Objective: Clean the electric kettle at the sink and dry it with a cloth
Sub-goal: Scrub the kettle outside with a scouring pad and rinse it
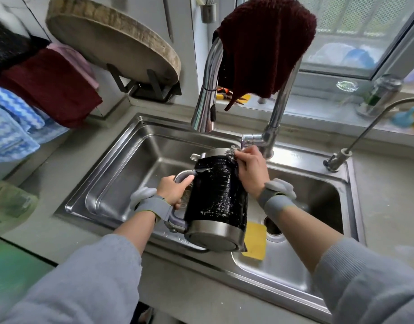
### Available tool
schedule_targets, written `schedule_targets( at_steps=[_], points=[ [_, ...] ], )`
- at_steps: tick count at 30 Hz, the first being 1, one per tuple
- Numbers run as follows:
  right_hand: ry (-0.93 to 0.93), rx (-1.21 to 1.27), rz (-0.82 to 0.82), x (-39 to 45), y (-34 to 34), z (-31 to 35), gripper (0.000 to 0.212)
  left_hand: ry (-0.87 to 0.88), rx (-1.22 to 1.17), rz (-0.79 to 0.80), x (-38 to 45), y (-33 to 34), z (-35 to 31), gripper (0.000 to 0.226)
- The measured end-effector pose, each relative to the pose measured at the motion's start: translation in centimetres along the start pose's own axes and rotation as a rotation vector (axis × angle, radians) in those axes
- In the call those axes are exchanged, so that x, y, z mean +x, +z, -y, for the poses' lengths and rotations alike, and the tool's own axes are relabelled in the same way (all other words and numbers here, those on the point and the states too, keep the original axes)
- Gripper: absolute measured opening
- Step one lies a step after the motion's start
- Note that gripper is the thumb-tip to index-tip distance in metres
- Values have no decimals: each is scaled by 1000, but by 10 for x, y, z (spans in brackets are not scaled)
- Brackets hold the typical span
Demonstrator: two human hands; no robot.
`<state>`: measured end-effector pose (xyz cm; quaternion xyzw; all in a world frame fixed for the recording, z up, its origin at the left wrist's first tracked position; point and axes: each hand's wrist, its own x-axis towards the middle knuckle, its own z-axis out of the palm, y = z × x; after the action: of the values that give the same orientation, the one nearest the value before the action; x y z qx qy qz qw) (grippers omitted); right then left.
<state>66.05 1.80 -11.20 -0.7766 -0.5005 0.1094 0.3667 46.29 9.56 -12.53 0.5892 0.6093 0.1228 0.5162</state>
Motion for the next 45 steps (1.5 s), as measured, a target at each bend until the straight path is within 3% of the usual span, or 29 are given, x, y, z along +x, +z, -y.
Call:
schedule_targets(
  at_steps=[2,4,6,8,12,16,19,21,23,25,26,29,31,34,36,40,45],
  points=[
    [-33,75,-43,7,8,10,23,7,9,10,2,-2,0,38],
    [150,75,-45,1,11,-9,24,19,28,7,5,-6,-3,38],
    [399,4,60,-16,16,-29,21,35,80,-18,9,-13,-2,41],
    [484,25,62,-22,21,-27,20,38,93,-21,11,-15,-4,45],
    [142,148,-9,0,30,10,25,-12,54,34,20,-19,-1,49],
    [333,115,50,-8,37,-7,29,-103,-85,92,18,-23,8,44],
    [298,77,126,-25,38,-13,27,-179,-174,86,10,-22,13,40],
    [123,145,147,-34,31,10,24,-188,-201,64,8,-19,7,39],
    [-206,144,290,-52,26,38,25,-197,-218,39,8,-15,1,35],
    [-423,96,442,-68,21,46,27,-199,-236,48,10,-13,-5,48],
    [-408,80,438,-67,17,40,28,-198,-229,64,11,-13,-6,51],
    [-19,17,237,-64,7,2,23,-252,-266,73,8,-13,-6,34],
    [70,94,145,-85,5,-1,20,-272,-294,93,7,-17,-3,33],
    [-85,247,213,-112,0,14,23,-277,-261,104,4,-17,-6,24],
    [-95,224,247,-100,-13,11,22,-248,-246,114,-5,-16,-21,24],
    [-60,159,102,-48,-54,17,25,-200,-332,144,-15,-16,-61,19],
    [-430,3,341,-61,-66,45,26,-185,-524,78,-28,9,-62,17]
  ],
)
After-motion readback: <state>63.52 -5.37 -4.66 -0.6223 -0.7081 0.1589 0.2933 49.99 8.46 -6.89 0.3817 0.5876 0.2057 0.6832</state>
